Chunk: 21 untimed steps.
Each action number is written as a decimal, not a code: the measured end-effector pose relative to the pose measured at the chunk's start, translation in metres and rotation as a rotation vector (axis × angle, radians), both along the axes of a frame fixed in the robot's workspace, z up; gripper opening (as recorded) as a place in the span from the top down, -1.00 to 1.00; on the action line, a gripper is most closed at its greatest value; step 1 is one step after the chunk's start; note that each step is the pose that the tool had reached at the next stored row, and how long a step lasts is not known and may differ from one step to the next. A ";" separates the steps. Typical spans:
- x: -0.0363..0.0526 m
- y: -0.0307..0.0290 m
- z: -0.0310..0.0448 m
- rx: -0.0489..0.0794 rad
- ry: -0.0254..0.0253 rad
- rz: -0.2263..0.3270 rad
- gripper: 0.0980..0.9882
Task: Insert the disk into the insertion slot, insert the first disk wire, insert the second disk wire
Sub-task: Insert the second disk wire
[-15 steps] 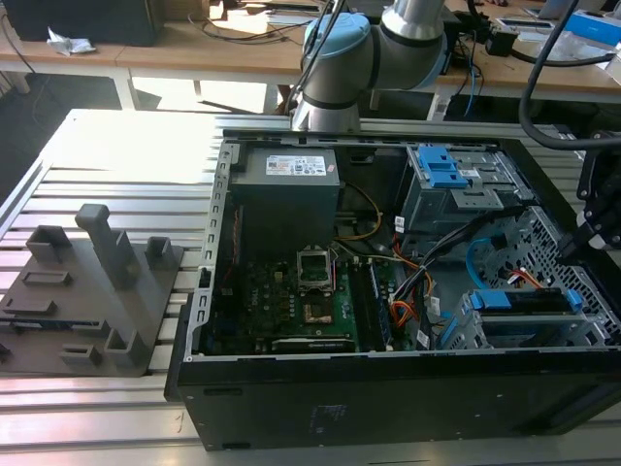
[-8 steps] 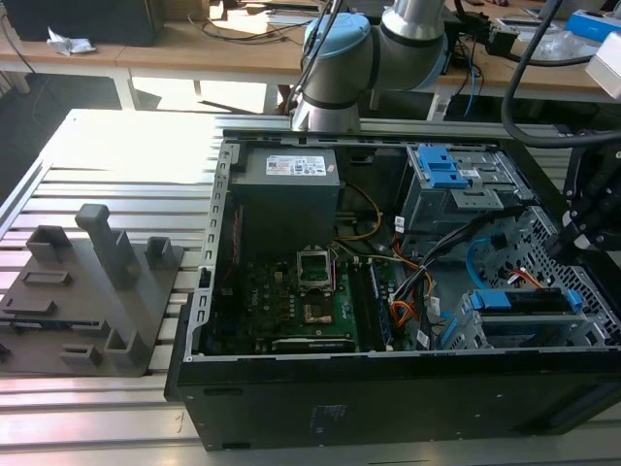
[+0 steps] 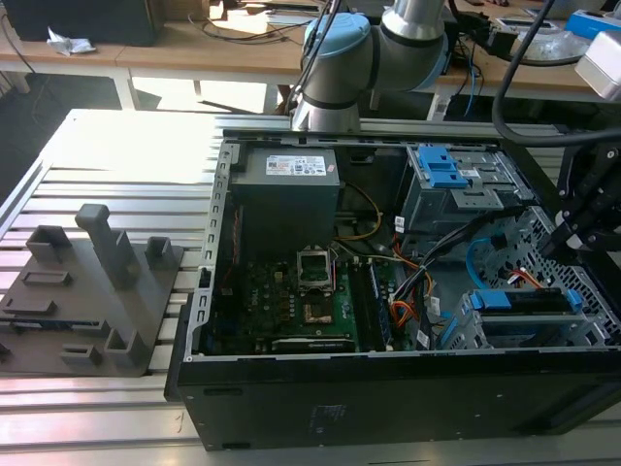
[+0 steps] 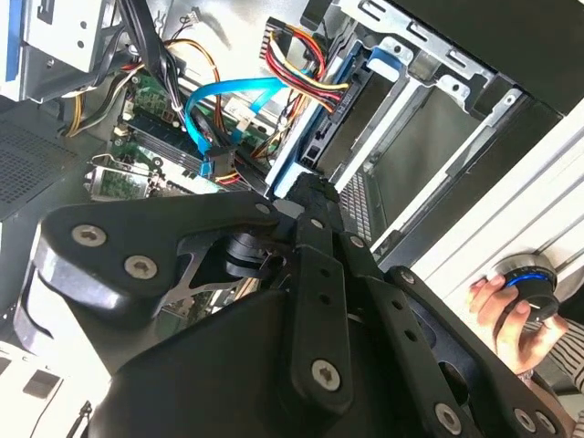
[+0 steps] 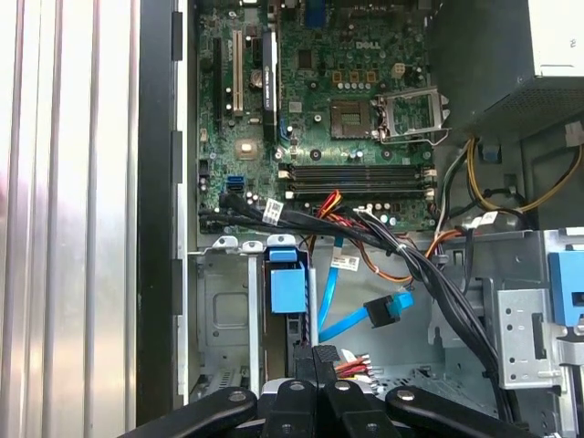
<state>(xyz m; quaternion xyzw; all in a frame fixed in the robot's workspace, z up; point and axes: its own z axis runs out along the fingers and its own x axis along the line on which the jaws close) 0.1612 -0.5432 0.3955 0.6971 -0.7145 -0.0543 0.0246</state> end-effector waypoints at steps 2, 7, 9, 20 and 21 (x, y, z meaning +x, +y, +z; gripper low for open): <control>-0.0017 0.0000 0.0001 0.000 0.0000 0.000 0.98; -0.0092 0.0000 0.0001 0.000 0.0000 0.000 0.98; -0.0135 0.0003 0.0000 0.000 0.0000 0.000 0.98; -0.0176 0.0319 -0.0004 -0.008 -0.0001 0.032 0.98; -0.0176 0.0334 -0.0008 -0.008 -0.0002 0.063 0.98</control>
